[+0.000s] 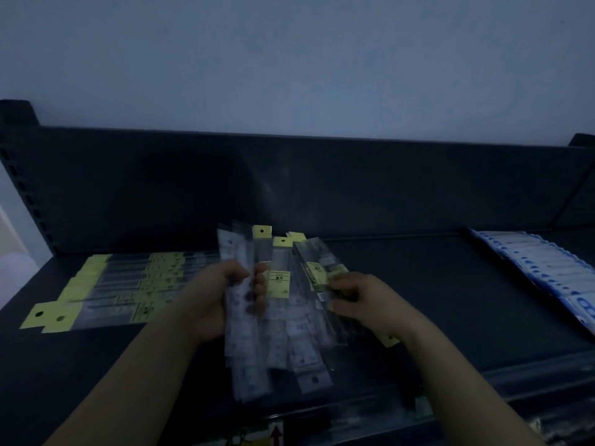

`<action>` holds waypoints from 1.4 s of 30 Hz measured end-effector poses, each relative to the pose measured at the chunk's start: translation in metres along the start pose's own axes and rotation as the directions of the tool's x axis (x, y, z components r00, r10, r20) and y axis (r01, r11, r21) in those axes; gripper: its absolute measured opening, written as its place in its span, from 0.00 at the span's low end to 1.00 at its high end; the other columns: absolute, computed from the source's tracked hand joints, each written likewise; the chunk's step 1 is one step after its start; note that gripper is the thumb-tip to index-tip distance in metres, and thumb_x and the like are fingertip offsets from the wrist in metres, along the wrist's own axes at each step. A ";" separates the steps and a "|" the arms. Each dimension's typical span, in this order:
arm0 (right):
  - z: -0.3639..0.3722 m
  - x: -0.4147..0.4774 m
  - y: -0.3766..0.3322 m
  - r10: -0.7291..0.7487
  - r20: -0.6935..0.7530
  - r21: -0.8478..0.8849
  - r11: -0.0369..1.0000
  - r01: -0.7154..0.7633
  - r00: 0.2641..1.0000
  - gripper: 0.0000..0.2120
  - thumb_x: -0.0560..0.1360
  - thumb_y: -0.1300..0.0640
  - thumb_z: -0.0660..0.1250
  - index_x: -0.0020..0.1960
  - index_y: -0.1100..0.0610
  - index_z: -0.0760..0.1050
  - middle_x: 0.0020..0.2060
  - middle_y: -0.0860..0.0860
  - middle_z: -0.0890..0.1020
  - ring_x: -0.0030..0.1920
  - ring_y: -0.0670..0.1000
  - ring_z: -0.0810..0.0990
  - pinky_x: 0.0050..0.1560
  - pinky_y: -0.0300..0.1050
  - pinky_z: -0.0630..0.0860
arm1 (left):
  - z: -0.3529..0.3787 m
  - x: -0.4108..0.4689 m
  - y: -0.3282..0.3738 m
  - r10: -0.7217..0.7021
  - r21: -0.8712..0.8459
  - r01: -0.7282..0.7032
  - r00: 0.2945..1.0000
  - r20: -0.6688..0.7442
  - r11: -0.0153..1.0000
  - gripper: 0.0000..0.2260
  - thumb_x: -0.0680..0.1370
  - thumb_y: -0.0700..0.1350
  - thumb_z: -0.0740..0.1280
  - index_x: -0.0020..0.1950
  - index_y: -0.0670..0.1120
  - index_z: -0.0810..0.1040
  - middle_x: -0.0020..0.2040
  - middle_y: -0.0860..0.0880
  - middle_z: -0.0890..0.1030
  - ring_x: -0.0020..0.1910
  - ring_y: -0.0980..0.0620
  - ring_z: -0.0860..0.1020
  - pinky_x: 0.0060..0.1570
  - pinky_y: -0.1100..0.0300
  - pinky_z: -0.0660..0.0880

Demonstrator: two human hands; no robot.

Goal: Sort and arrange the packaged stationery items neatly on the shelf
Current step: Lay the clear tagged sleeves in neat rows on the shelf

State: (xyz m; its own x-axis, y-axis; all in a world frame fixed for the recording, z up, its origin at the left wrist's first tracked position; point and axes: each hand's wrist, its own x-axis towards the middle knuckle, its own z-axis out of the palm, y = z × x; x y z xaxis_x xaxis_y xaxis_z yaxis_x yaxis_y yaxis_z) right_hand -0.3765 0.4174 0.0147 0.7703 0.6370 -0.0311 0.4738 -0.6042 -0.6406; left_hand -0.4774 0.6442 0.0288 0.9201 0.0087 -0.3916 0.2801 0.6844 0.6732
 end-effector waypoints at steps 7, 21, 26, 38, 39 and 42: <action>0.007 -0.003 0.013 0.072 -0.234 -0.127 0.987 -0.103 0.970 0.17 0.75 0.55 0.69 0.53 0.69 0.78 0.54 0.59 0.78 0.55 0.55 0.76 0.57 0.47 0.71 | 0.000 0.000 -0.004 -0.002 0.059 0.004 1.000 -0.023 0.998 0.13 0.70 0.36 0.59 0.52 0.39 0.76 0.38 0.45 0.78 0.32 0.52 0.75 0.31 0.60 0.76; 0.022 -0.017 0.000 0.030 -0.126 0.016 0.999 -0.028 0.992 0.18 0.76 0.50 0.67 0.66 0.51 0.74 0.63 0.43 0.72 0.63 0.39 0.70 0.63 0.27 0.65 | 0.006 -0.003 -0.004 0.002 0.026 -0.003 1.000 0.027 1.000 0.14 0.80 0.48 0.58 0.46 0.39 0.75 0.36 0.45 0.76 0.30 0.51 0.74 0.30 0.61 0.76; 0.011 -0.030 -0.027 0.062 -0.256 0.353 0.935 0.034 0.965 0.10 0.78 0.55 0.65 0.58 0.50 0.79 0.57 0.42 0.78 0.56 0.35 0.76 0.52 0.22 0.69 | 0.029 0.000 -0.007 0.097 0.001 -0.098 0.991 0.092 0.995 0.15 0.82 0.49 0.56 0.43 0.42 0.73 0.34 0.46 0.72 0.31 0.51 0.72 0.33 0.60 0.75; -0.020 -0.052 -0.032 -0.063 -0.019 0.535 0.843 0.064 0.998 0.12 0.77 0.65 0.65 0.60 0.61 0.76 0.34 0.43 0.80 0.34 0.39 0.77 0.35 0.32 0.72 | 0.087 0.026 -0.029 0.306 -0.054 -0.302 0.946 0.106 0.952 0.07 0.81 0.47 0.62 0.49 0.44 0.74 0.47 0.46 0.79 0.52 0.49 0.77 0.62 0.50 0.72; -0.028 -0.051 -0.024 -0.063 -0.032 0.495 0.866 0.071 0.997 0.14 0.75 0.66 0.67 0.61 0.59 0.76 0.37 0.45 0.80 0.35 0.40 0.77 0.36 0.33 0.73 | 0.088 0.029 -0.029 0.315 -0.022 -0.315 0.941 0.123 0.949 0.07 0.81 0.47 0.61 0.52 0.44 0.74 0.51 0.46 0.79 0.56 0.49 0.77 0.63 0.49 0.72; -0.052 -0.044 0.002 -0.048 -0.075 0.391 0.917 0.074 0.996 0.20 0.71 0.69 0.71 0.60 0.52 0.78 0.45 0.48 0.83 0.43 0.44 0.80 0.43 0.40 0.78 | 0.090 0.043 -0.028 0.360 0.009 -0.364 0.925 0.120 0.931 0.09 0.83 0.43 0.57 0.59 0.42 0.73 0.57 0.43 0.78 0.58 0.46 0.78 0.59 0.49 0.75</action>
State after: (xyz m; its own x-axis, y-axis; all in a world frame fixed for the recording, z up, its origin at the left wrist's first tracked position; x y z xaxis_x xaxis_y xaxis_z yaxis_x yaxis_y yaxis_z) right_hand -0.3876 0.3635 0.0544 0.7766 0.6274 0.0577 0.3246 -0.3200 -0.8901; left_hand -0.4209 0.5598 0.0501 0.9850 0.1667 -0.0445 -0.0713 0.6280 0.7749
